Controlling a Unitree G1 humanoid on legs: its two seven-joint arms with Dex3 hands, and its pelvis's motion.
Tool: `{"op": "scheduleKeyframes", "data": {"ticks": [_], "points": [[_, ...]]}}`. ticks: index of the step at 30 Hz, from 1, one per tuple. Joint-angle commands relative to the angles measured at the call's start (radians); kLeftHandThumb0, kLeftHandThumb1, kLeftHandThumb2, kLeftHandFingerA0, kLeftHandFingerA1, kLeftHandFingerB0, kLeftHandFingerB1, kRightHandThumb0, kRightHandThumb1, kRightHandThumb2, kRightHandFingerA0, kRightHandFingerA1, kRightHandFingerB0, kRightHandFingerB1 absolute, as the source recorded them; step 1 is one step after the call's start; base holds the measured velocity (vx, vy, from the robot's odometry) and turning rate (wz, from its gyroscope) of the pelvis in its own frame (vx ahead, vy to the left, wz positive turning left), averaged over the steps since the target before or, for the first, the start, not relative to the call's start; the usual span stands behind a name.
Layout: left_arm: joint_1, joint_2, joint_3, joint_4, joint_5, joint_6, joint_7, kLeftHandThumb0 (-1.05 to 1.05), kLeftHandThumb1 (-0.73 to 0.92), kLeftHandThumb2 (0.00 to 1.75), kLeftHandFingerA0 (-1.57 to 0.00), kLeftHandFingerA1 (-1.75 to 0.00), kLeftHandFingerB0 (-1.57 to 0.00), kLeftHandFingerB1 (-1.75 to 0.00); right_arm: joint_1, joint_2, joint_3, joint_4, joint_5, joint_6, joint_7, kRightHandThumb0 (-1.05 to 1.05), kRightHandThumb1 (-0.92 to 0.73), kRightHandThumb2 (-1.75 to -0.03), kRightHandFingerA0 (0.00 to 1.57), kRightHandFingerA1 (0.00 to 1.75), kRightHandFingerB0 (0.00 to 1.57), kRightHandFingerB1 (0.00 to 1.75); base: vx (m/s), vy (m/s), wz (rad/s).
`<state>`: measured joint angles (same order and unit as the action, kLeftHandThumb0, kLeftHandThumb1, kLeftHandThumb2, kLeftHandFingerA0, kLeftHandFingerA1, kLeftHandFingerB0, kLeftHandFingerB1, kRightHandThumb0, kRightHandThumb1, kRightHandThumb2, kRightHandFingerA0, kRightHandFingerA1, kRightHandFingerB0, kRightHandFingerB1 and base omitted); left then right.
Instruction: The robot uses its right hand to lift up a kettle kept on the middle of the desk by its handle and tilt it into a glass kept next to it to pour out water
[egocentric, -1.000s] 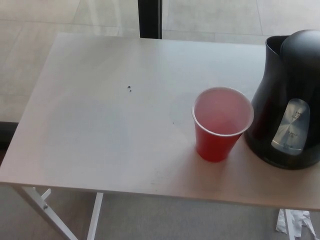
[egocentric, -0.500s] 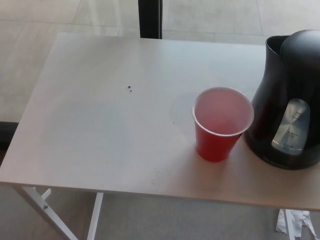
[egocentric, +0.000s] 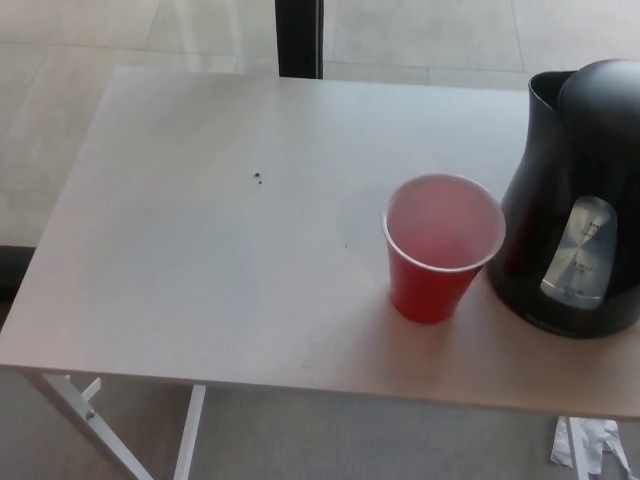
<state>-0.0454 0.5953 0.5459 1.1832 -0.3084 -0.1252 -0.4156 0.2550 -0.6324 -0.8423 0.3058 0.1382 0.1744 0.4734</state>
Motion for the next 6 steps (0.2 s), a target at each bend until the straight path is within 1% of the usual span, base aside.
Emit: {"op": "scheduleKeyframes", "data": {"ticks": [1, 2, 3, 4, 5, 6], "points": [[0.018, 0.101, 0.131, -0.183, -0.174, 0.002, -0.260, -0.80, 0.76, 0.63, -0.31, -0.54, -0.25, -0.45, 0.108, 0.005, -0.307, 0.039, 0.251, -0.198, 0.108, -0.76, -0.65, -0.59, 0.00, 0.73, 0.00, 0.35, 0.00, 0.000, 0.00], [0.030, 0.108, 0.150, -0.188, -0.184, 0.006, -0.261, -0.76, 0.60, 0.99, -0.25, -0.59, -0.18, -0.54, 0.098, -0.019, -0.313, 0.067, 0.244, -0.198, 0.102, -0.88, -0.65, -0.61, 0.00, 0.66, 0.00, 0.25, 0.00, 0.000, 0.00], [0.027, 0.128, 0.178, -0.159, -0.189, 0.002, -0.251, -0.76, 0.78, 0.64, -0.28, -0.55, -0.21, -0.48, 0.083, -0.051, -0.339, 0.105, 0.248, -0.172, 0.086, -0.83, -0.51, -0.91, 0.05, 0.58, 0.00, 0.26, 0.00, 0.000, 0.00], [0.026, 0.153, 0.206, -0.096, -0.190, -0.011, -0.242, -0.75, 0.79, 0.65, -0.23, -0.52, -0.21, -0.47, 0.075, -0.088, -0.368, 0.182, 0.238, -0.184, 0.056, -0.83, -0.66, -0.61, 0.00, 0.71, 0.00, 0.27, 0.00, 0.000, 0.00], [0.041, 0.170, 0.229, -0.073, -0.189, -0.018, -0.224, -0.74, 0.82, 0.65, -0.24, -0.52, -0.21, -0.47, 0.062, -0.117, -0.400, 0.247, 0.241, -0.173, 0.021, -0.81, -0.51, -0.95, 0.00, 0.54, 0.00, 0.33, 0.00, 0.000, 0.00], [0.050, 0.171, 0.238, -0.072, -0.191, -0.014, -0.219, -0.74, 0.83, 0.65, -0.26, -0.55, -0.21, -0.49, 0.058, -0.125, -0.411, 0.270, 0.243, -0.168, 0.008, -0.86, -0.53, -0.95, 0.00, 0.51, 0.00, 0.28, 0.00, 0.000, 0.00]]}}
